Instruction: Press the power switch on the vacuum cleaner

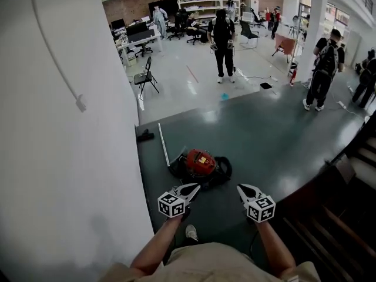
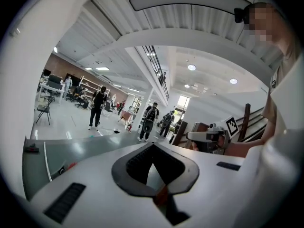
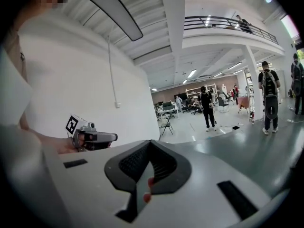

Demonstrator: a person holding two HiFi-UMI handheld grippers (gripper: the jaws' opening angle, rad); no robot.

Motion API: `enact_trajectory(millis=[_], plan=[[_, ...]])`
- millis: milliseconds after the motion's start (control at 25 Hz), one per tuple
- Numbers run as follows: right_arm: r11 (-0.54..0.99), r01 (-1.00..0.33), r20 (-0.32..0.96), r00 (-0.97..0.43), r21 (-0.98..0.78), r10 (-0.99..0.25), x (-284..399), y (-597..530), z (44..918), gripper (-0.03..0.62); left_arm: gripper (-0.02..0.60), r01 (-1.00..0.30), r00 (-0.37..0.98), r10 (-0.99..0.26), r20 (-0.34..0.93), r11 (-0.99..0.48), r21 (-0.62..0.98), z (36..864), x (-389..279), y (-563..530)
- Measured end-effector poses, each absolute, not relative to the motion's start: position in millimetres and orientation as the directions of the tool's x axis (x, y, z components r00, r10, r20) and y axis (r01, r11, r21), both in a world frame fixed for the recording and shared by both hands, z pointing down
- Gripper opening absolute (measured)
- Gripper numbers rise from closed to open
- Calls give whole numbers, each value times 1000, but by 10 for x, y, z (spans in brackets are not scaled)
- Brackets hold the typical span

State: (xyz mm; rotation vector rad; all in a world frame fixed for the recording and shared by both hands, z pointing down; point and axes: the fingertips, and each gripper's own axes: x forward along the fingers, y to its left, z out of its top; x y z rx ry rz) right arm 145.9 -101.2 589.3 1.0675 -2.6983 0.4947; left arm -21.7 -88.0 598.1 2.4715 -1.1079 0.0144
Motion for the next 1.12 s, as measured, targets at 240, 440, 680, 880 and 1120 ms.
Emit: enact_trajectory(millis=[240,440,680,880,1120], plan=[[677,-704,320,-705,-214,-632,884,-1554,5972,11,6,-702,694,-698,174,-604,378,5968,-785,-1460],[659,-717,341,-692,-227,-636,354,-1896,6136,11,6,-690,707,-685,175,-616,379,5991,-1276,-1843],[642,-730,355,-678,-233,-643,-85,-2217,6330,11,6,-689,712,-678,183,-622,373,6091,-1699,-2202],[634,-739,365,-668,-228,-648,-302,-2470,6473,11,6,-697,702,-685,192,-607,383,6218,-1936,-2489],[639,-732,383,-675,-239,-630,-326,-3005,6715,11,6,-721,677,-700,228,-567,398,6472,-2007,-2973]])
